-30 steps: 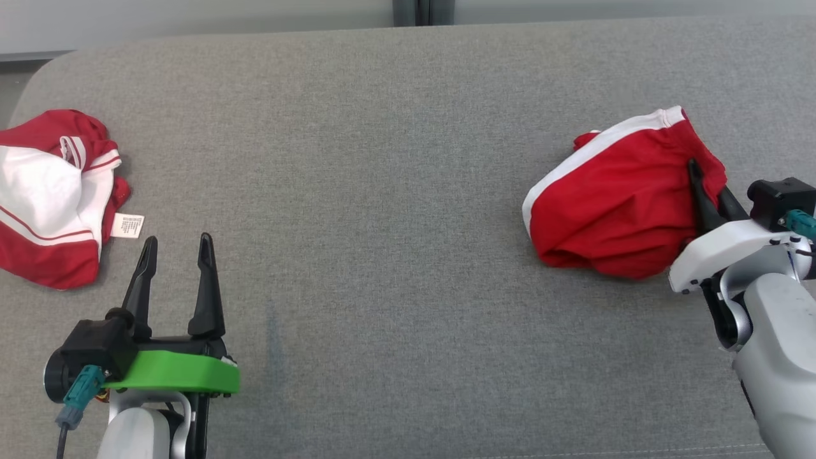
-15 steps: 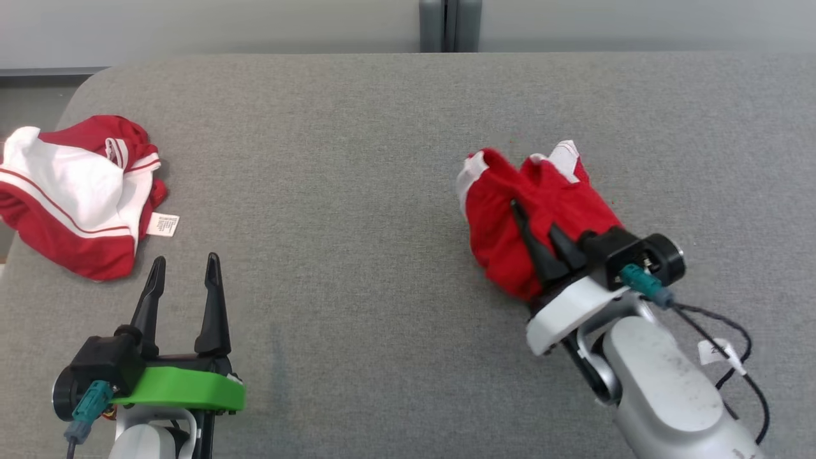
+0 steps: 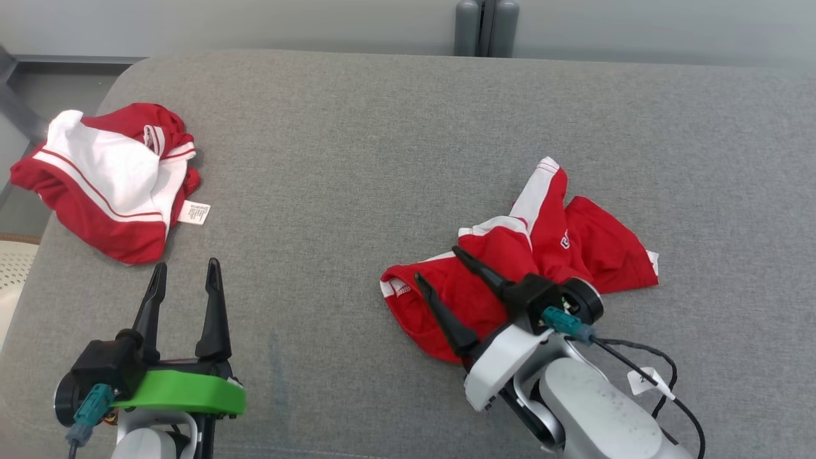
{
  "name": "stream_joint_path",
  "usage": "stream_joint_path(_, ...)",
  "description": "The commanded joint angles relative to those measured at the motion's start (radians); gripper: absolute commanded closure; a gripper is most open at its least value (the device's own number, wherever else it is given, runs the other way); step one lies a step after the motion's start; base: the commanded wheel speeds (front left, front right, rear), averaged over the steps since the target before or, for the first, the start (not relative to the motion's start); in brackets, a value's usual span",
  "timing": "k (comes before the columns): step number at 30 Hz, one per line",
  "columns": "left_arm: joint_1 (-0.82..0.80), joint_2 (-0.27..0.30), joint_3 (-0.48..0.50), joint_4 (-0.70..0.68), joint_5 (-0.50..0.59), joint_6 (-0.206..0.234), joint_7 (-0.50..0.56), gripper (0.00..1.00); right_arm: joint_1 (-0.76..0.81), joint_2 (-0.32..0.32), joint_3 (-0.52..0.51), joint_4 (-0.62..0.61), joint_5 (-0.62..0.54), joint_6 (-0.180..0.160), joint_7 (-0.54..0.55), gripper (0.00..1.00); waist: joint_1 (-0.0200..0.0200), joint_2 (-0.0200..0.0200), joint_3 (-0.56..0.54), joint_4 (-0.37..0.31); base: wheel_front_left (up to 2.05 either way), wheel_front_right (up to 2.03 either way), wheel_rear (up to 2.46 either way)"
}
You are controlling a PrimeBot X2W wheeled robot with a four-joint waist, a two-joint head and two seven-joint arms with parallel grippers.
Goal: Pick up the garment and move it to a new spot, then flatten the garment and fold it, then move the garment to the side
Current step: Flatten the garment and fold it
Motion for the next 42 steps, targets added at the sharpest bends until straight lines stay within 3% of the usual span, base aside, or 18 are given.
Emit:
stream_joint_path(1,0.015,0.002,0.007,-0.004,-0.003,-0.003,0.001,0.0,-0.005,-0.006,-0.018,-0.021,-0.004,0.0,-0.003,0.0,0.0,0.0,-0.006,-0.013,0.0,0.0,0.0)
stream_joint_path(6,0.03,0.001,0.021,-0.011,0.004,-0.003,0.0,0.0,0.023,-0.052,-0.104,-0.118,-0.018,0.0,-0.003,0.0,0.0,0.0,-0.017,-0.057,0.0,0.0,0.0)
stream_joint_path(13,0.034,-0.003,0.027,-0.016,0.01,-0.003,0.001,0.0,0.125,-0.114,-0.299,-0.256,-0.06,0.001,-0.003,0.0,0.0,0.0,-0.031,-0.106,0.0,0.0,0.0)
stream_joint_path(21,0.044,-0.002,0.031,-0.021,0.017,-0.003,0.001,0.0,0.296,-0.096,-0.483,-0.344,-0.09,0.001,-0.003,0.0,0.0,0.0,-0.033,-0.134,0.0,0.0,0.0)
stream_joint_path(31,0.032,0.002,0.018,-0.012,0.021,-0.003,0.0,0.0,0.343,-0.044,-0.508,-0.376,-0.109,0.001,-0.003,0.0,0.0,0.0,-0.017,-0.157,0.0,0.0,0.0)
stream_joint_path(42,-0.122,0.04,-0.17,0.093,0.005,-0.003,0.0,0.0,0.306,-0.04,-0.513,-0.365,-0.114,0.001,-0.003,0.0,0.0,0.0,0.027,-0.206,0.0,0.0,0.0)
